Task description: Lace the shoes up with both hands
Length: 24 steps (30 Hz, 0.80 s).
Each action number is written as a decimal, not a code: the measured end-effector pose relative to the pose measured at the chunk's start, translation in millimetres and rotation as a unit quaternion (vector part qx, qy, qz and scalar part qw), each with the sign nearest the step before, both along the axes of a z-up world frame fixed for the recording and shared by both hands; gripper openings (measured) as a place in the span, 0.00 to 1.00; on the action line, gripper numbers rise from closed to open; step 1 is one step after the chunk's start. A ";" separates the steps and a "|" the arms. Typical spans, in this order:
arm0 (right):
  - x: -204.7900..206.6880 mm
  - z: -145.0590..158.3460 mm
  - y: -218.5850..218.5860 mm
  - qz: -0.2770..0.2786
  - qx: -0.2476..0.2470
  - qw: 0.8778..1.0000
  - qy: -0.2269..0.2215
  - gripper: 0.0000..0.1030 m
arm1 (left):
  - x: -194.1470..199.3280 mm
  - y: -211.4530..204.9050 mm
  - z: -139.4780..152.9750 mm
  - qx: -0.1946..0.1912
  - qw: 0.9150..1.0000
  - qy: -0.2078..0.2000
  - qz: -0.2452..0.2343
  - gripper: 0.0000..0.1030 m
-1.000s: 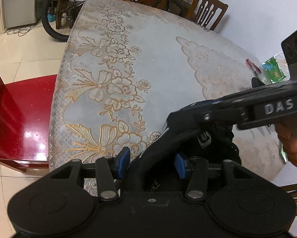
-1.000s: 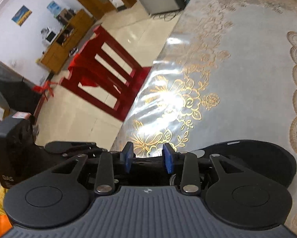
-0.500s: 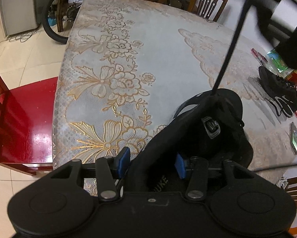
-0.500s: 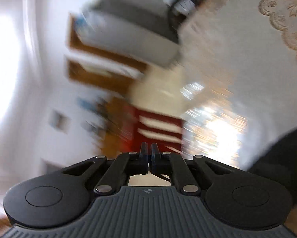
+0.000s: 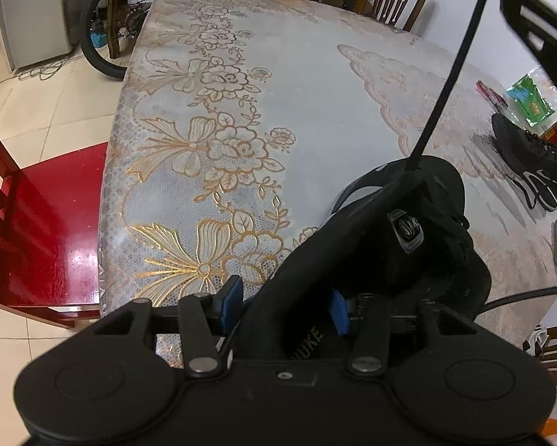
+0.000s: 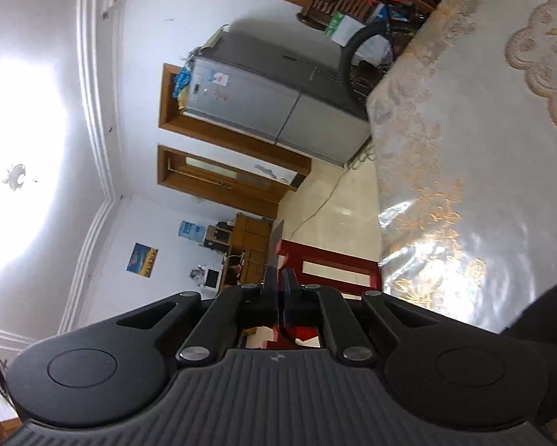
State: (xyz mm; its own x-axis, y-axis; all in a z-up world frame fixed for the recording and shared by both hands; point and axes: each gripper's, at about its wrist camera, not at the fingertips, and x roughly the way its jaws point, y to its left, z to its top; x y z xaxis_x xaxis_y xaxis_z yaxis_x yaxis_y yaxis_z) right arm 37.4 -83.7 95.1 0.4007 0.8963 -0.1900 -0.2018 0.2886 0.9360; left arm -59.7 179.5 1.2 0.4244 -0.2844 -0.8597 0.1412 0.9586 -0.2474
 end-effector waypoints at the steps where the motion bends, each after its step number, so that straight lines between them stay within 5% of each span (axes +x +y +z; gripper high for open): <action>1: 0.0 3.7 2.2 0.004 0.005 1.000 -0.007 0.07 | -0.1 0.0 0.0 0.000 1.000 0.000 -0.001 0.44; 6: 1.1 20.1 8.9 0.019 0.102 0.994 -0.029 0.01 | -1.1 -1.9 -0.2 0.007 1.000 -0.004 -0.005 0.45; 10: 1.8 42.5 14.8 0.022 0.011 0.998 -0.066 0.10 | -2.1 -2.3 -0.5 0.010 1.000 -0.006 -0.008 0.45; 13: -3.2 42.9 25.1 0.040 -0.120 0.989 -0.071 0.38 | -2.4 -1.6 -0.7 0.008 1.000 -0.007 -0.009 0.45; 15: -9.8 36.6 34.4 0.049 -0.216 0.972 -0.080 0.53 | -2.4 -1.3 -0.9 0.009 1.000 -0.009 -0.010 0.46; 19: -12.1 4.3 63.4 0.113 -0.391 0.911 -0.069 0.57 | -3.4 -1.7 -0.5 0.011 1.000 -0.011 -0.013 0.46; 24: 0.9 -45.2 90.3 0.219 -0.428 0.877 0.001 0.57 | -8.4 -3.4 0.6 0.021 0.999 -0.017 -0.025 0.47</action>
